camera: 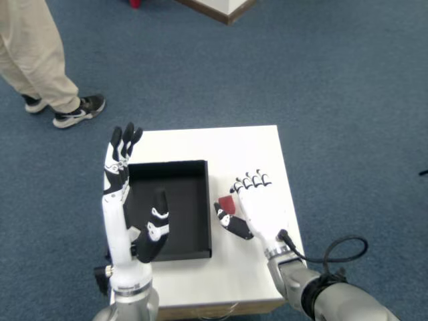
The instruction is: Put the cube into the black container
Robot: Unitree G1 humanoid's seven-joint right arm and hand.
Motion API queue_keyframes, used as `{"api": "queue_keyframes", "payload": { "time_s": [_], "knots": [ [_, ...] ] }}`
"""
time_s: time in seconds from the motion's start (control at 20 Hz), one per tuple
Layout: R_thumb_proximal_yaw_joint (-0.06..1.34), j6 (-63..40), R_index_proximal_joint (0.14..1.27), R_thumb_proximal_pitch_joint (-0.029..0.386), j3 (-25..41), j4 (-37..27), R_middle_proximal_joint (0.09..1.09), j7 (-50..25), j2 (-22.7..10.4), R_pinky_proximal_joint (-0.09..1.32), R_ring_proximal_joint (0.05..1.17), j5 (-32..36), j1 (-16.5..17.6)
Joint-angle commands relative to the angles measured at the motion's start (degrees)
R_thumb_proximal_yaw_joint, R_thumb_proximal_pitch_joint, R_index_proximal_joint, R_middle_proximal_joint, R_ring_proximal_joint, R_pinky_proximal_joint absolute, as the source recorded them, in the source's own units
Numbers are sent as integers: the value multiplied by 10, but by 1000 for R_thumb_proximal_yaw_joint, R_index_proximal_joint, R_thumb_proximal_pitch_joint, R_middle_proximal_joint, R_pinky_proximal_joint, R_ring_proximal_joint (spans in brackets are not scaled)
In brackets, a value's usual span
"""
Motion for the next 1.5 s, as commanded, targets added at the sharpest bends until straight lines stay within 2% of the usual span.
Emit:
{"api": "queue_keyframes", "payload": {
  "time_s": [0.05, 0.75, 1.5],
  "knots": [
    [299, 9, 636, 146, -23, 11, 373, -4, -2, 208, 298, -17, -22],
    [310, 9, 643, 157, -74, 20, 383, 30, 0, 218, 303, -70, -20],
    [299, -1, 670, 165, -126, 44, 401, 73, 5, 256, 333, -127, 15]
  ]
}}
